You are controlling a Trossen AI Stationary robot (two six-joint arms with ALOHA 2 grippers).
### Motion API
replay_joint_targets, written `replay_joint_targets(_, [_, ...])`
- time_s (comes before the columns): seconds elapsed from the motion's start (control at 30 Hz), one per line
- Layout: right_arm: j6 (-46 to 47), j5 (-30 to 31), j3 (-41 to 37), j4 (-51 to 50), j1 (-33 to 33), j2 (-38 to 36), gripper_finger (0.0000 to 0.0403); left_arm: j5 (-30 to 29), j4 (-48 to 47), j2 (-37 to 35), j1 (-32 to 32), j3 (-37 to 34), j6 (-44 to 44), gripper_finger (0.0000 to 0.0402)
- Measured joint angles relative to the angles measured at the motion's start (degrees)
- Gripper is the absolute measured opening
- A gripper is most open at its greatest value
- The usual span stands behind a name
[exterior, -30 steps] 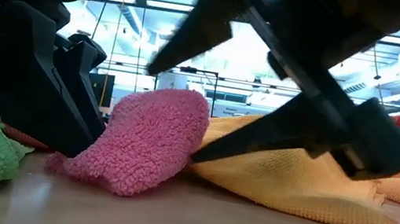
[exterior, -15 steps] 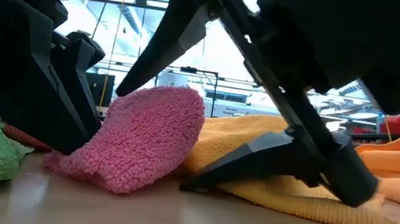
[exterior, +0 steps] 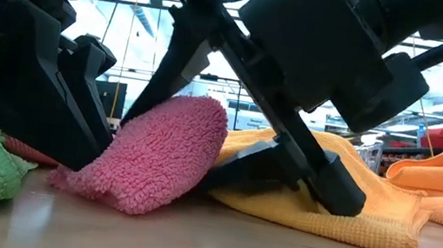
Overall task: Fold microfiber towels
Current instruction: Put the folded top pink microfiber cloth into the transparent bin
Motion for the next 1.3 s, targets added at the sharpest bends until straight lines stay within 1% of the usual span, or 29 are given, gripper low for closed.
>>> replay_joint_targets(0.17, [3.0,-1.1,0.0,0.0,0.0,0.0,0.0203,0.0,0.1,0.0,0.0,0.0,0.0,0.0108])
replay_joint_targets(0.3, [5.7,-0.4,0.0,1.8,0.1,0.0,0.0154,0.0,0.3,-0.2,-0.2,0.0,0.1,0.0107])
replay_joint_targets(0.4, [6.3,-0.1,0.0,3.2,0.2,0.0,0.0119,0.1,-0.7,-1.6,-1.3,0.7,1.5,0.0107])
replay_joint_targets(0.5, [7.0,1.8,0.0,3.3,0.7,-0.3,0.0088,0.1,-2.8,-4.3,-2.7,1.3,1.6,0.0107])
replay_joint_targets(0.6, [8.7,5.3,0.0,2.8,1.4,-1.0,0.0068,0.1,-5.1,-6.9,-4.1,1.5,1.6,0.0107])
replay_joint_targets(0.77, [9.8,10.1,0.0,1.1,2.2,-3.4,0.0061,-0.1,-5.2,-8.4,-5.2,1.6,2.4,0.0107])
replay_joint_targets(0.9, [13.6,12.8,0.0,-2.4,2.4,-7.0,0.0066,-0.2,-5.3,-8.4,-4.9,1.6,3.6,0.0107])
replay_joint_targets(1.07, [18.7,14.5,0.0,-5.6,2.2,-13.0,0.0067,-0.4,-5.3,-8.4,-3.2,1.6,6.0,0.0107])
replay_joint_targets(1.2, [23.9,17.3,-0.2,-12.9,1.2,-18.3,0.0065,-0.4,-5.3,-8.4,-1.2,1.6,8.0,0.0107])
replay_joint_targets(1.3, [29.4,20.2,-2.4,-17.8,-1.0,-22.9,0.0064,-0.6,-5.3,-8.4,0.7,1.6,10.1,0.0105])
